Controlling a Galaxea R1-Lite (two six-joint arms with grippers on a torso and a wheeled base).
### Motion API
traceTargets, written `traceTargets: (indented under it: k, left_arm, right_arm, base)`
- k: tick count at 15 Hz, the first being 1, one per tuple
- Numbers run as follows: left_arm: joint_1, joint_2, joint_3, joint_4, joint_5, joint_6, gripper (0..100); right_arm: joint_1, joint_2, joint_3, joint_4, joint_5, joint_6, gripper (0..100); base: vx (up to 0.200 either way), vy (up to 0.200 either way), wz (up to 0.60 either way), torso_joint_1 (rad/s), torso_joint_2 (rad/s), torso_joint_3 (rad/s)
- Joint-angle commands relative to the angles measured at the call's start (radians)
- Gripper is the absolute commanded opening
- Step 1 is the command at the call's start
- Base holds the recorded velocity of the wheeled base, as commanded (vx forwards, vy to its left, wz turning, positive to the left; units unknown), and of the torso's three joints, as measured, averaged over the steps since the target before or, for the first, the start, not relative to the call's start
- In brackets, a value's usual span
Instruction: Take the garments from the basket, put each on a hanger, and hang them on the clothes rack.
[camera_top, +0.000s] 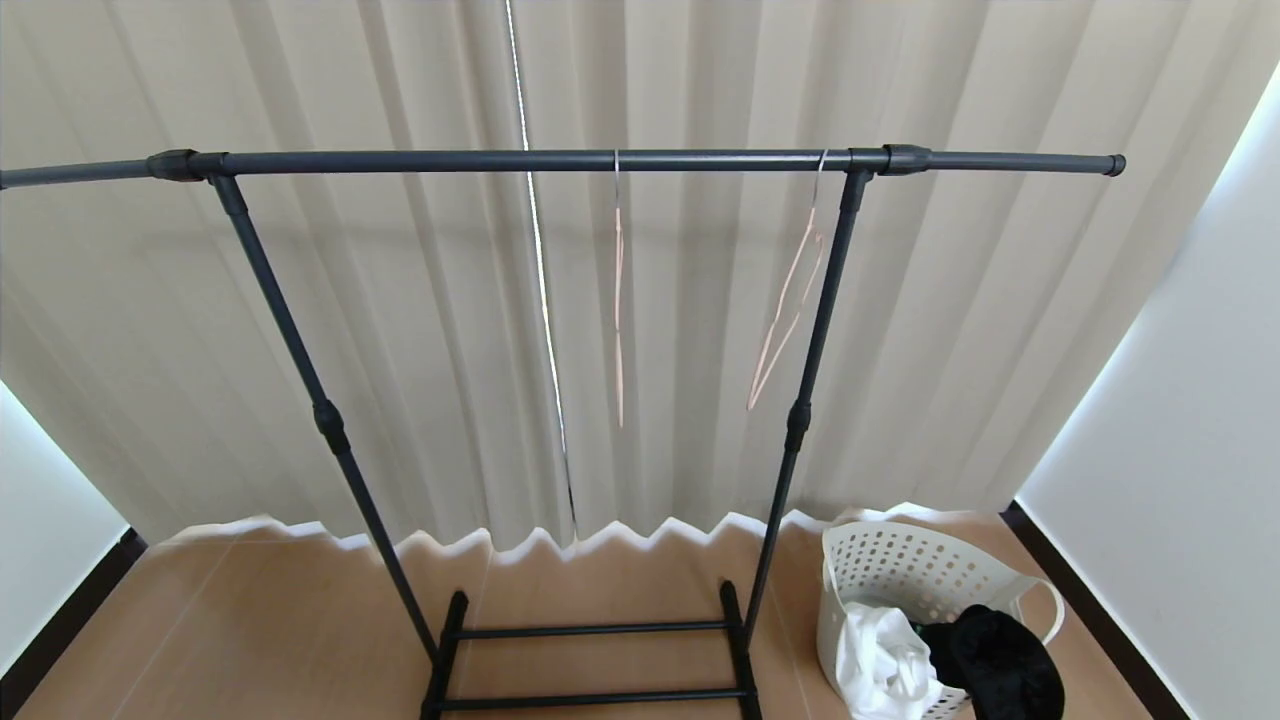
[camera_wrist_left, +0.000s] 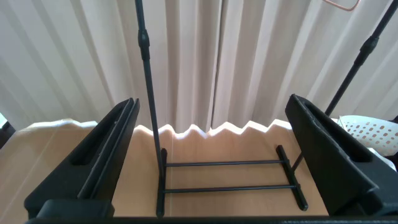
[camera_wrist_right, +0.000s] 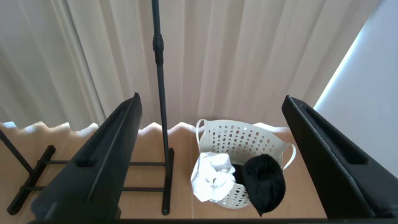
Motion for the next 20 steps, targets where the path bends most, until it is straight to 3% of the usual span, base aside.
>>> traceTargets:
  k: [1,20]
  left_arm:
    - [0.0,0.0,0.0,-0.001,0.0,0.0,100]
    - [0.0,0.0,0.0,-0.001,0.011,-0.002,100]
  right_arm:
    - [0.0,0.001,0.0,0.0,0.0,0.0,100]
    - [0.0,0.001,-0.003,0.01,0.017,-0.006,100]
  base:
    - [0.0,0.0,0.0,0.0,0.0,0.0]
    - [0.0,0.0,0.0,0.0,0.0,0.0]
